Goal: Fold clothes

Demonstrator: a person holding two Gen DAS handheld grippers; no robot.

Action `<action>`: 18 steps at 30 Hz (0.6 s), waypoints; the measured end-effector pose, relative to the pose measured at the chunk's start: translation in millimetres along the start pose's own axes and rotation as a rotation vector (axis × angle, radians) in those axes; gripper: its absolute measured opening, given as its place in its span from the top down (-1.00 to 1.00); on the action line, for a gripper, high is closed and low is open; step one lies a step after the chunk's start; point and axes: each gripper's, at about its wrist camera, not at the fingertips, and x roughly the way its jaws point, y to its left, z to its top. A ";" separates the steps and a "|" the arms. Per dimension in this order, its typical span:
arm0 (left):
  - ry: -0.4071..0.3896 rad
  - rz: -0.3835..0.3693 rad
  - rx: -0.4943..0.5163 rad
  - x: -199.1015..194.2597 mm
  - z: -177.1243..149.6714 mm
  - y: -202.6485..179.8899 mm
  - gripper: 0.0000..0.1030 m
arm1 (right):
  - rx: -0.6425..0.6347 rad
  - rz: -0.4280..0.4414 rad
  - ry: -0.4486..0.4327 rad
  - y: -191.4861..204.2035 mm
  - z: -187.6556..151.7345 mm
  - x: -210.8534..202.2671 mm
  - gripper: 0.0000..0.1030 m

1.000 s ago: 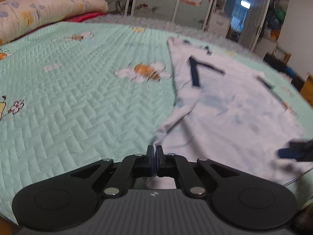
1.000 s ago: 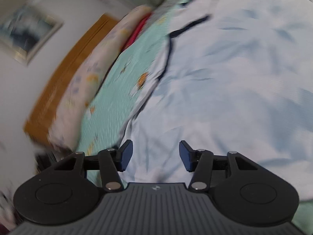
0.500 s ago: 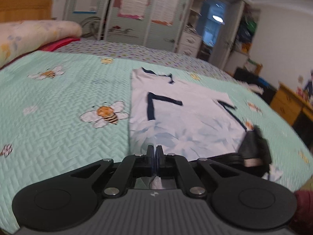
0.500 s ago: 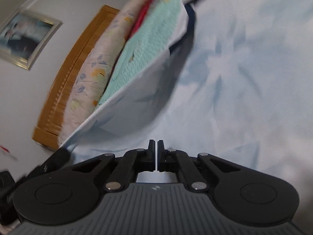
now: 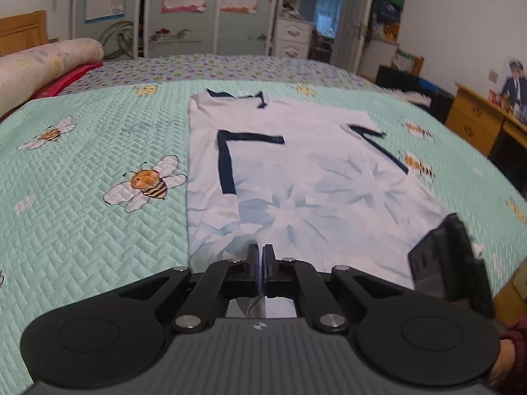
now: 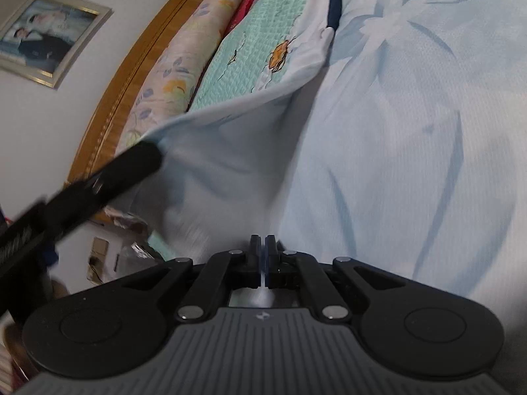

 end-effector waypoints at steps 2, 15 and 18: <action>0.028 -0.016 0.030 6.6 0.7 -5.0 0.97 | -0.035 -0.026 -0.017 6.4 -8.9 -3.7 0.97; 0.253 -0.114 0.319 55.3 -15.1 -45.1 0.96 | -0.147 -0.039 -0.066 16.9 -36.8 -7.5 0.95; 0.268 -0.140 0.310 63.4 -14.8 -47.0 0.96 | -0.156 -0.037 -0.065 17.0 -40.1 -11.7 0.90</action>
